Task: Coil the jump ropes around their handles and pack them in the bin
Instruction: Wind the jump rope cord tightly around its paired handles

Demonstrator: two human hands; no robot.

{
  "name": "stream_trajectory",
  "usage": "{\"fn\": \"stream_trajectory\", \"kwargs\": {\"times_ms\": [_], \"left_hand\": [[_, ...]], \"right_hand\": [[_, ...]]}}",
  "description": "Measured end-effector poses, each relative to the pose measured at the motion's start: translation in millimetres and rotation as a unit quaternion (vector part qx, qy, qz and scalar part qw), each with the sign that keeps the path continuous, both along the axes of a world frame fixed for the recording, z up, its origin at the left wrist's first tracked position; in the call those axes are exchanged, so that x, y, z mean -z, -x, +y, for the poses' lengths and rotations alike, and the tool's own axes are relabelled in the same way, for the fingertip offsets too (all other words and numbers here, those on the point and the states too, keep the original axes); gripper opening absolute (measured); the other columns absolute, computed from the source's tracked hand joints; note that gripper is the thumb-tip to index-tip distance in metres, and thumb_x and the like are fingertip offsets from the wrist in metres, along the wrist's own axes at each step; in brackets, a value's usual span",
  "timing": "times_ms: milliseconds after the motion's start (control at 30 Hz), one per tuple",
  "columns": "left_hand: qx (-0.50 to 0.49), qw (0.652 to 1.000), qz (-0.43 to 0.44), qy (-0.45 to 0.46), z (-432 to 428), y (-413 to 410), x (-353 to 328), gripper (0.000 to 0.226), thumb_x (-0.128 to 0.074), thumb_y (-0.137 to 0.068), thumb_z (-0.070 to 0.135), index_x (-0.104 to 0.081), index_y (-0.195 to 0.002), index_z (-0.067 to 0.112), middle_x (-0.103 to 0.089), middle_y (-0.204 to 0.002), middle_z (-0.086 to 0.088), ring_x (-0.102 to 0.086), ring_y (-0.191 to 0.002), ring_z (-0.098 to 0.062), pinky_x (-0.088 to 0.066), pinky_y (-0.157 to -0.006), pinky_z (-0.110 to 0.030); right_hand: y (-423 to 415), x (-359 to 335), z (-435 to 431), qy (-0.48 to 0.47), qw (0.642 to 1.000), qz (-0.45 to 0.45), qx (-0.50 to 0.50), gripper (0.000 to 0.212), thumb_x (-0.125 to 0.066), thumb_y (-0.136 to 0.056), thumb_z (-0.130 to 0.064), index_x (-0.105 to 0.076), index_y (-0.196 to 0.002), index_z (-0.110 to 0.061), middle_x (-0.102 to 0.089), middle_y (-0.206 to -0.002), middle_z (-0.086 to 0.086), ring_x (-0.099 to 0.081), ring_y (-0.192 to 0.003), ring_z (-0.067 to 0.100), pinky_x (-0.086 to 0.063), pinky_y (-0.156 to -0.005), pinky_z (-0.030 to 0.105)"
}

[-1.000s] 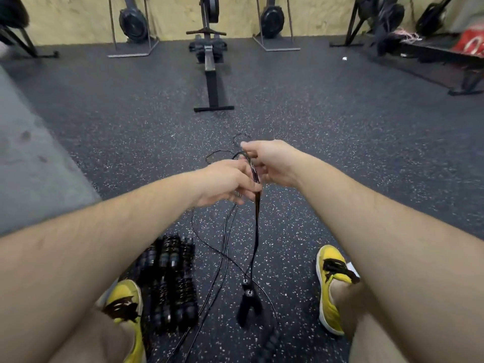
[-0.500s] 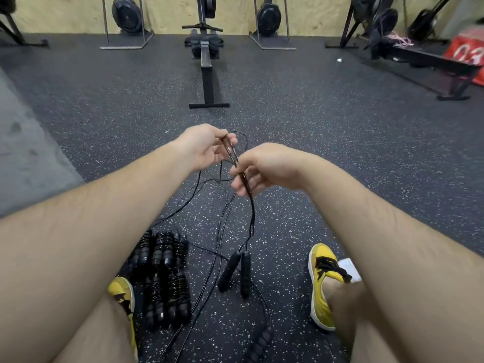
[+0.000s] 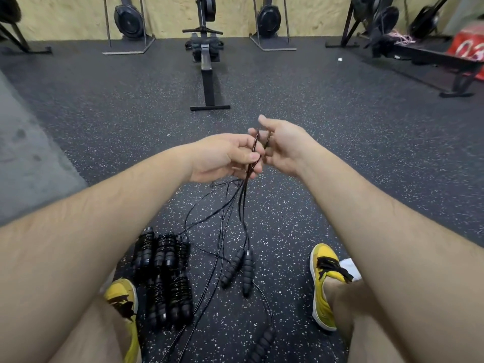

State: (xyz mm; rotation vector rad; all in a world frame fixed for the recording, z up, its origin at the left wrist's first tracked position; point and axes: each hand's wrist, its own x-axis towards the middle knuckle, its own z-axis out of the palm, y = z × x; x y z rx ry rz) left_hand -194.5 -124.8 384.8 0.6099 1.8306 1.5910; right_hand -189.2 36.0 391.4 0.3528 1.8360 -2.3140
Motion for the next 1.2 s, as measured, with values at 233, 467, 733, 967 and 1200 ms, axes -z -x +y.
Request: {"fn": "stream_trajectory", "kwargs": {"times_ms": [233,467,733,967,1200], "left_hand": [[0.005,0.992,-0.126,0.031,5.7,-6.8,6.2,0.034,-0.038,-0.094,-0.009,-0.054,-0.123,0.000,-0.069,-0.119,-0.026,-0.068,-0.110,-0.042,-0.057,-0.095,-0.045],[-0.228,0.946,-0.228,-0.039,16.3,18.3,34.4,0.057,-0.034,-0.107,0.048,-0.053,-0.120,-0.003,-0.070,-0.110,-0.020,-0.072,-0.096,-0.031,-0.059,-0.089,-0.047],[-0.344,0.926,-0.131,-0.080,25.9,23.6,29.9,0.019,-0.044,-0.107,0.015,-0.060,-0.098,0.010,-0.068,-0.079,-0.002,-0.069,-0.067,-0.012,-0.053,-0.064,-0.026],[-0.314,0.933,-0.145,-0.099,10.7,17.6,24.9,0.020,-0.043,-0.107,0.017,-0.061,-0.100,0.012,-0.071,-0.085,-0.001,-0.070,-0.075,-0.013,-0.052,-0.065,-0.028],[-0.321,0.940,-0.097,-0.067,-9.1,19.4,22.5,0.019,-0.046,-0.107,0.017,-0.064,-0.105,0.012,-0.064,-0.104,-0.004,-0.064,-0.082,-0.016,-0.056,-0.068,-0.030]], "right_hand": [[-13.1,-0.1,14.3,-0.048,0.998,0.031,-0.026,0.013,-0.052,-0.094,0.005,-0.063,-0.091,-0.002,-0.073,-0.091,0.012,-0.066,-0.070,0.018,-0.054,-0.078,0.036],[-35.0,-9.1,32.4,-0.107,0.972,0.019,-0.208,0.022,-0.050,-0.096,0.006,-0.057,-0.115,-0.002,-0.075,-0.094,0.009,-0.071,-0.078,0.018,-0.061,-0.077,0.033],[-35.0,-1.4,30.8,-0.242,0.929,-0.092,-0.264,0.025,-0.050,-0.097,-0.006,-0.051,-0.120,0.005,-0.074,-0.103,0.022,-0.072,-0.101,0.035,-0.054,-0.098,0.048],[-29.8,0.7,16.1,-0.324,0.909,-0.102,-0.243,0.015,-0.042,-0.097,-0.003,-0.054,-0.106,-0.001,-0.076,-0.087,0.016,-0.074,-0.085,0.031,-0.055,-0.097,0.047],[-34.9,4.3,21.3,-0.458,0.831,-0.176,-0.262,0.029,-0.035,-0.096,0.004,-0.052,-0.114,0.019,-0.072,-0.088,0.028,-0.075,-0.068,0.030,-0.063,-0.065,0.039]]}}
